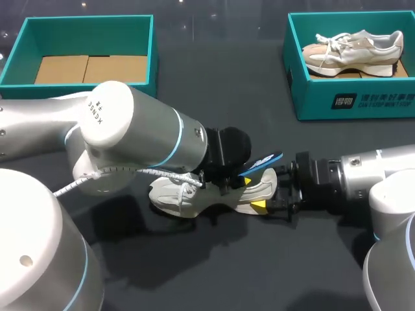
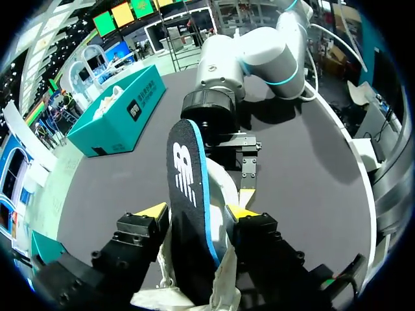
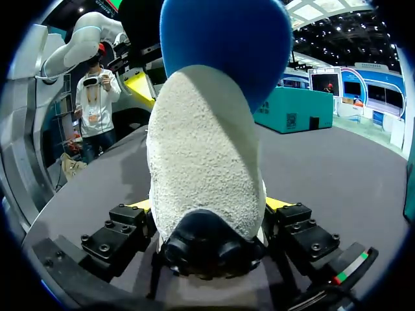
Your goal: Take the shoe out of the shoebox, open the shoe tongue, remove and reinsert the insole, then place the shoe into the shoebox
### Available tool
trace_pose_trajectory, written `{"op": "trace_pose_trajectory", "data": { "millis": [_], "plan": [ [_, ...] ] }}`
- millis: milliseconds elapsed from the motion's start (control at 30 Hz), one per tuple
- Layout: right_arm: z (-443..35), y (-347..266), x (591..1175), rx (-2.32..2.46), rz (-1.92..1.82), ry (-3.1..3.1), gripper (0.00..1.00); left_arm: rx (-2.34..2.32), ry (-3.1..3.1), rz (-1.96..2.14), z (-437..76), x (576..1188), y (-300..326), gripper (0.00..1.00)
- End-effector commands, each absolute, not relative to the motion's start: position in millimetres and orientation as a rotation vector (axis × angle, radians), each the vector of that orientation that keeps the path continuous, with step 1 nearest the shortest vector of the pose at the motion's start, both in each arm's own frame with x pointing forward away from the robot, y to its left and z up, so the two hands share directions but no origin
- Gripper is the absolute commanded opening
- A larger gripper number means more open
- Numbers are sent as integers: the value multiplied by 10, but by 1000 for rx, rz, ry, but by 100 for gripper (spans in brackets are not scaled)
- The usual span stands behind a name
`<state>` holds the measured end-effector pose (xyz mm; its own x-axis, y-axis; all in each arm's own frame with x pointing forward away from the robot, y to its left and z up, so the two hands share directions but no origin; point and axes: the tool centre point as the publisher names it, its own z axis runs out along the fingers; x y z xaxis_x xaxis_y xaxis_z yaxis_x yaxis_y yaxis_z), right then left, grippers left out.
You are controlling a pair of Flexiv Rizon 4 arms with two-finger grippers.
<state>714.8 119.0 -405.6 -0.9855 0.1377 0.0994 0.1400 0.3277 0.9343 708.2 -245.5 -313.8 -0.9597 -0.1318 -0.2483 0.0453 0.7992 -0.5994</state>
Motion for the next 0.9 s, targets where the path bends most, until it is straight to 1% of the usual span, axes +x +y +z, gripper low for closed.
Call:
{"op": "trace_pose_trajectory", "data": {
  "millis": [33, 333, 467, 633, 733, 900],
  "plan": [
    [-4048, 1190, 7131, -269, -1798, -2561, 0, -57, 2707, -935, -3247, 7108, -2502, 53],
    [-4048, 1190, 7131, -269, -1798, -2561, 0, -70, 2687, -940, -3328, 7169, -2574, 52],
    [-4048, 1190, 7131, -269, -1798, -2561, 0, -74, 2686, -948, -3344, 7188, -2592, 46],
    [-4048, 1190, 7131, -269, -1798, -2561, 0, -88, 2685, -955, -3370, 7228, -2617, 29],
    [-4048, 1190, 7131, -269, -1798, -2561, 0, -101, 2689, -968, -3362, 7246, -2617, 0],
    [-4048, 1190, 7131, -269, -1798, -2561, 0, -113, 2697, -994, -3297, 7264, -2633, 0]
  ]
}}
